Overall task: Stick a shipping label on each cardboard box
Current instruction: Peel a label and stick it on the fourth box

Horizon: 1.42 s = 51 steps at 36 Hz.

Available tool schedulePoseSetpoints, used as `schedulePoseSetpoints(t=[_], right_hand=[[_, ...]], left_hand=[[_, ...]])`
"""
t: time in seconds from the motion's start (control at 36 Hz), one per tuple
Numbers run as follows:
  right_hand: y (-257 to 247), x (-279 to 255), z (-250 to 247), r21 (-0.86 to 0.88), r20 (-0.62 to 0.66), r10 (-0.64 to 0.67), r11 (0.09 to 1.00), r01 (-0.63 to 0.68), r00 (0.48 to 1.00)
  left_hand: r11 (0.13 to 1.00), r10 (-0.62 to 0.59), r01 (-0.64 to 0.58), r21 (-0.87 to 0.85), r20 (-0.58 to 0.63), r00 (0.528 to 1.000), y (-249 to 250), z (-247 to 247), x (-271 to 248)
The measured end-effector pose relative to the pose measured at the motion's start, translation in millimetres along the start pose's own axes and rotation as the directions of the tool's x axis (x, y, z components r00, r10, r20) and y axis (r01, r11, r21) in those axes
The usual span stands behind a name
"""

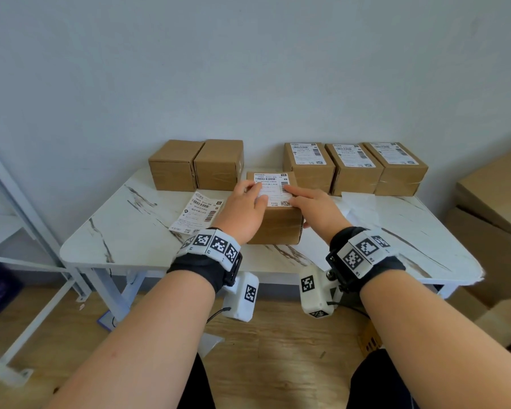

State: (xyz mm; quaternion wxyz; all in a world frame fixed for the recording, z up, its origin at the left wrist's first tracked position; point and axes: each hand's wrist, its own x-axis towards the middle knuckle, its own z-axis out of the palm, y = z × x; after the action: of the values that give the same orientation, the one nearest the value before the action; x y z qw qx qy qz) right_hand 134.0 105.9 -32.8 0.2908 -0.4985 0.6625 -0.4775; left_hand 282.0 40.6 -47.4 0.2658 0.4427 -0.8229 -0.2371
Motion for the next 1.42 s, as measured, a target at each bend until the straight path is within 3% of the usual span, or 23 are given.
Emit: schedulePoseSetpoints(t=[0.33,0.5,0.64,0.81,1.0,1.11,1.22,1.42], right_hand=[[3.2,6.1,7.6,-0.079,-0.076,0.057,0.995,-0.063,0.995],[5.6,13.8,7.6,-0.108,-0.125,0.178,0.975,-0.192,0.976],[1.4,25.0,10.2,-0.192,-0.156,0.095,0.974,-0.124,0.983],[-1.2,43.1,8.9,-0.267,-0.197,0.035,0.960,-0.088,0.980],[4.9,66.5,8.2,-0.474,-0.206,-0.151,0.880,0.037,0.967],[5.8,83.0,7.9,-0.661,-0.179,-0.223,0.749,0.051,0.958],[3.2,97.2,4.9,-0.665,-0.135,-0.257,0.739,0.105,0.957],[2.1,122.9,7.4,-0.683,-0.131,-0.274,0.721,0.113,0.953]], left_hand=[[0.997,-0.011,0.010,0.076,0.009,1.000,1.4,-0.2,-0.1],[0.990,-0.071,0.091,0.111,-0.176,0.982,-4.2,-2.3,2.1],[0.993,-0.019,0.050,0.107,-0.272,0.962,-6.9,-6.2,9.1],[0.993,0.036,-0.018,0.114,-0.163,0.986,-12.0,-9.1,24.7],[0.879,0.131,-0.015,0.476,-0.211,0.969,-18.0,-14.6,56.2],[0.816,0.124,-0.001,0.578,-0.173,0.977,-16.3,-15.7,70.9],[0.777,0.093,-0.003,0.629,-0.110,0.990,-14.3,-17.7,87.3],[0.785,0.022,0.026,0.619,-0.069,0.997,-18.5,-16.4,117.1]])
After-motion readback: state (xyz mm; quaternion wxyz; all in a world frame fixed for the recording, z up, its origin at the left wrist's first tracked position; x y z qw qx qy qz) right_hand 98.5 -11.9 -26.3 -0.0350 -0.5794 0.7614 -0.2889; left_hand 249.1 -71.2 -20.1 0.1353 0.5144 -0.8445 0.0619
